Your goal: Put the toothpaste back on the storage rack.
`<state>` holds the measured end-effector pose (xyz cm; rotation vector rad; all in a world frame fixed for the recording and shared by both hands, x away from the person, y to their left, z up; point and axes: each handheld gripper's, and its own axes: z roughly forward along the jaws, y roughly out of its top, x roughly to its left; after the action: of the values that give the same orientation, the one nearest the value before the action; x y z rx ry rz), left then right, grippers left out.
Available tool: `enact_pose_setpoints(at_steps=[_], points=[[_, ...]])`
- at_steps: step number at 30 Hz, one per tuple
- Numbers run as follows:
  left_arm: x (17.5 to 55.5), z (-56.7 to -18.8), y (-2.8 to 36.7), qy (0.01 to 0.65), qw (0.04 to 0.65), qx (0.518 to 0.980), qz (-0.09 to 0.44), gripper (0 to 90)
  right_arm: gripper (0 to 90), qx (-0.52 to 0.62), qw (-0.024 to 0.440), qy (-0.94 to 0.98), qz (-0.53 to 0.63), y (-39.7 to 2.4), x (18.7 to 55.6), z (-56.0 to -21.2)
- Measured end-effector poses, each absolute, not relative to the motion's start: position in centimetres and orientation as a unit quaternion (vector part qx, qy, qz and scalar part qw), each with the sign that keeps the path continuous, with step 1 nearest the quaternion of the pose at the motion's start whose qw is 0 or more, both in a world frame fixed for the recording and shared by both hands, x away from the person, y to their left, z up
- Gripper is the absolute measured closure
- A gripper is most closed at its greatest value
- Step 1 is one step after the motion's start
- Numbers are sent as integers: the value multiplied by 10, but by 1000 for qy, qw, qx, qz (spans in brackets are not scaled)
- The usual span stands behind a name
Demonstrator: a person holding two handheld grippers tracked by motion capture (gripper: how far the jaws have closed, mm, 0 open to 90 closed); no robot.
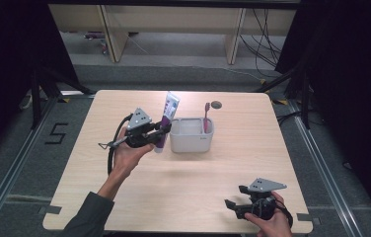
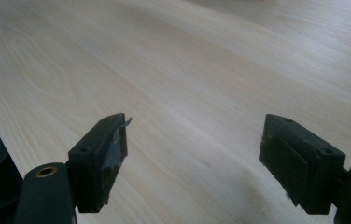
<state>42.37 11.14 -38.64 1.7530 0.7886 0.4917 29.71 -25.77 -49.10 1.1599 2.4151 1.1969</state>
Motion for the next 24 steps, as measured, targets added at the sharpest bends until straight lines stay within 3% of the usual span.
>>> enact_pose_setpoints(at_steps=[10, 24], points=[[433, -380, 104, 345, 571, 715, 208, 741, 241, 396, 99, 817, 407, -258, 298, -492], [443, -373, 86, 348, 567, 717, 210, 741, 241, 393, 109, 817, 407, -259, 298, -492]])
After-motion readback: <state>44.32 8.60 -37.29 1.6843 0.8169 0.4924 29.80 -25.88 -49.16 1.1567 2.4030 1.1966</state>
